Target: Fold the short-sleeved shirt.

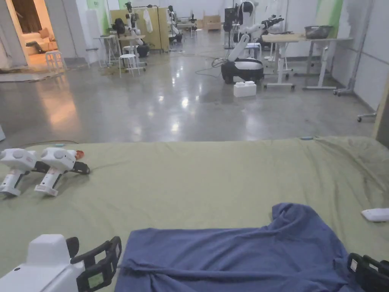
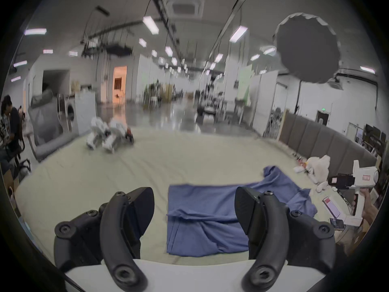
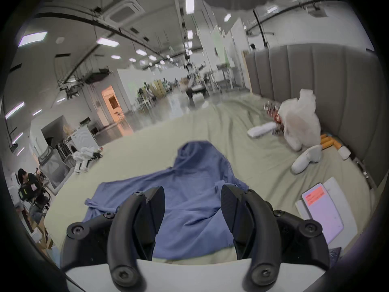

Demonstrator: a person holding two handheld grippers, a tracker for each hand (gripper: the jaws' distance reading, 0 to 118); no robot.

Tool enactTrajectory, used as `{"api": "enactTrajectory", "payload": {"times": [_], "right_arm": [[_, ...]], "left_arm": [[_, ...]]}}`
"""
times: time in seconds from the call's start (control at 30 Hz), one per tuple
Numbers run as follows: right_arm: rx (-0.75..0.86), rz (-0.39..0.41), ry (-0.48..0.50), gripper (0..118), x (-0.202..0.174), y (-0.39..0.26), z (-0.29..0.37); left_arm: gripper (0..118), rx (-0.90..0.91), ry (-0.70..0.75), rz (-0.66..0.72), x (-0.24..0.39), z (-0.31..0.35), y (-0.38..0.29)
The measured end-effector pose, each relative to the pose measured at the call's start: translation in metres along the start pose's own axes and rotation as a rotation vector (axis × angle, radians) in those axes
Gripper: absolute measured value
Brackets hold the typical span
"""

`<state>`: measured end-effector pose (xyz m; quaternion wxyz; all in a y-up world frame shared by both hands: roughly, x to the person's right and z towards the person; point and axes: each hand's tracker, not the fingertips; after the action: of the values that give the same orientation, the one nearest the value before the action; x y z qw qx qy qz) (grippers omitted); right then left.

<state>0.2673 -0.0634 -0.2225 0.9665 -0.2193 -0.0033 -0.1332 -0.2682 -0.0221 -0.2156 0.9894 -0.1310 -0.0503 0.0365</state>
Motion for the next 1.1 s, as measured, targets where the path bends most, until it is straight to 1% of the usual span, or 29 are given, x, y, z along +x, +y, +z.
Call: {"api": "enactTrajectory", "payload": {"times": [0.07, 0.1, 0.13, 0.2, 0.23, 0.27, 0.33, 0.37, 0.43, 0.47, 0.53, 0.63, 0.67, 0.7, 0.77, 0.83, 0.9, 0.97, 1.1], "right_arm": [[0.067, 0.076, 0.035, 57, -0.009, -0.007, 0.029], [0.097, 0.101, 0.049, 55, -0.016, -0.009, 0.043], [0.128, 0.128, 0.056, 50, -0.025, -0.012, 0.06], [0.193, 0.187, 0.05, 30, -0.044, -0.019, 0.087], [0.221, 0.216, 0.043, 14, -0.052, -0.023, 0.099], [0.242, 0.237, 0.025, 0, -0.059, -0.027, 0.11], [0.293, 0.268, -0.013, 0, -0.07, -0.034, 0.126], [0.285, 0.267, 0.019, 0, -0.073, -0.034, 0.132], [0.307, 0.252, 0.036, 0, -0.078, -0.036, 0.143], [0.307, 0.254, 0.04, 0, -0.082, -0.032, 0.148], [0.315, 0.26, 0.022, 0, -0.089, -0.03, 0.154], [0.33, 0.271, 0.041, 0, -0.092, -0.029, 0.162], [0.332, 0.283, 0.033, 0, -0.096, -0.029, 0.164], [0.331, 0.314, 0.028, 0, -0.098, -0.029, 0.164], [0.376, 0.346, 0.0, 0, -0.099, -0.032, 0.166], [0.358, 0.348, 0.016, 0, -0.101, -0.031, 0.165], [0.377, 0.334, 0.049, 0, -0.099, -0.032, 0.164], [0.38, 0.332, 0.036, 0, -0.102, -0.033, 0.162], [0.369, 0.354, 0.018, 0, -0.101, -0.034, 0.153]], "left_arm": [[82, 0.088, -0.008, -0.064, 0.015, 0.042, 0.007], [82, 0.127, 0.005, -0.086, 0.022, 0.057, 0.008], [81, 0.159, 0.011, -0.105, 0.032, 0.069, 0.008], [77, 0.2, 0.018, -0.115, 0.046, 0.095, 0.006], [71, 0.216, 0.005, -0.109, 0.051, 0.107, 0.003], [61, 0.216, 0.004, -0.105, 0.057, 0.12, 0.0], [38, 0.23, 0.008, -0.129, 0.065, 0.127, -0.004], [23, 0.234, 0.01, -0.136, 0.071, 0.135, -0.006], [6, 0.245, -0.007, -0.157, 0.073, 0.144, -0.006], [2, 0.253, -0.01, -0.159, 0.076, 0.149, -0.008], [1, 0.257, -0.004, -0.158, 0.077, 0.155, -0.006], [0, 0.251, -0.006, -0.109, 0.077, 0.162, -0.006], [0, 0.244, -0.01, -0.089, 0.075, 0.165, -0.003], [0, 0.242, -0.013, -0.079, 0.074, 0.166, -0.002], [0, 0.244, -0.008, -0.08, 0.075, 0.167, -0.003], [0, 0.238, -0.001, -0.097, 0.073, 0.167, -0.002], [0, 0.231, -0.005, -0.099, 0.073, 0.166, -0.002], [0, 0.218, -0.006, -0.099, 0.072, 0.164, -0.003], [0, 0.194, -0.004, -0.115, 0.07, 0.152, -0.007]]}}
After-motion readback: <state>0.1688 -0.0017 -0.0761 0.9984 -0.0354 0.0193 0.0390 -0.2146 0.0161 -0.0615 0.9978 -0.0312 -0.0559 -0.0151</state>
